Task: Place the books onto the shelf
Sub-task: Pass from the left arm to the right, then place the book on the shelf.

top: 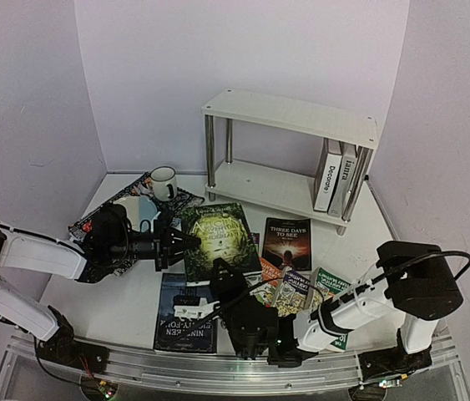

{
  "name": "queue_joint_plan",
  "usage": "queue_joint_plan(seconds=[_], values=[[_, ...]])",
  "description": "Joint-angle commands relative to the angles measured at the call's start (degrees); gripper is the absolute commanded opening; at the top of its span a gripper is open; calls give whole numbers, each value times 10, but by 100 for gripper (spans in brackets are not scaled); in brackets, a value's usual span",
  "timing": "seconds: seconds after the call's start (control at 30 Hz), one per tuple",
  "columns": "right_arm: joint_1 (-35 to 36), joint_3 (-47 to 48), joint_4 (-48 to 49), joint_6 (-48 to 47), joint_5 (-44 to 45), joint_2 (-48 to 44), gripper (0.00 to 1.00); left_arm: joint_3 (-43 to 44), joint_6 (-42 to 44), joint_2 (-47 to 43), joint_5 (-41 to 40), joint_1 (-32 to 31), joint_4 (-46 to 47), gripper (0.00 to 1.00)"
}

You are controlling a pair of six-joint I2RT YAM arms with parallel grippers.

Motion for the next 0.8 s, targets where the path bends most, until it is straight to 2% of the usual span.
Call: queue_joint_plan(seconds=[0.0, 0.1, 0.23, 0.3, 0.37, 0.5, 0.77], values=[[-8, -5, 183, -42, 30, -16, 6, 12, -10, -26, 18, -3, 59, 2], [-8, 0, 182, -47, 29, -14, 0, 11, -3, -26, 14, -3, 59, 19], [-9, 5, 182, -50, 29, -10, 0, 2, 4, -27, -3, -1, 57, 66], [-14, 8, 182, -49, 32, -11, 0, -9, 7, -28, -12, 4, 58, 79], [-22, 10, 182, -47, 40, -13, 0, -23, 6, -33, -20, 15, 57, 86], [-54, 20, 181, -51, 53, -14, 0, -49, 22, -65, -41, 36, 47, 94], [-135, 61, 154, -45, 52, 5, 0, -36, 93, -129, -75, 58, -71, 97]])
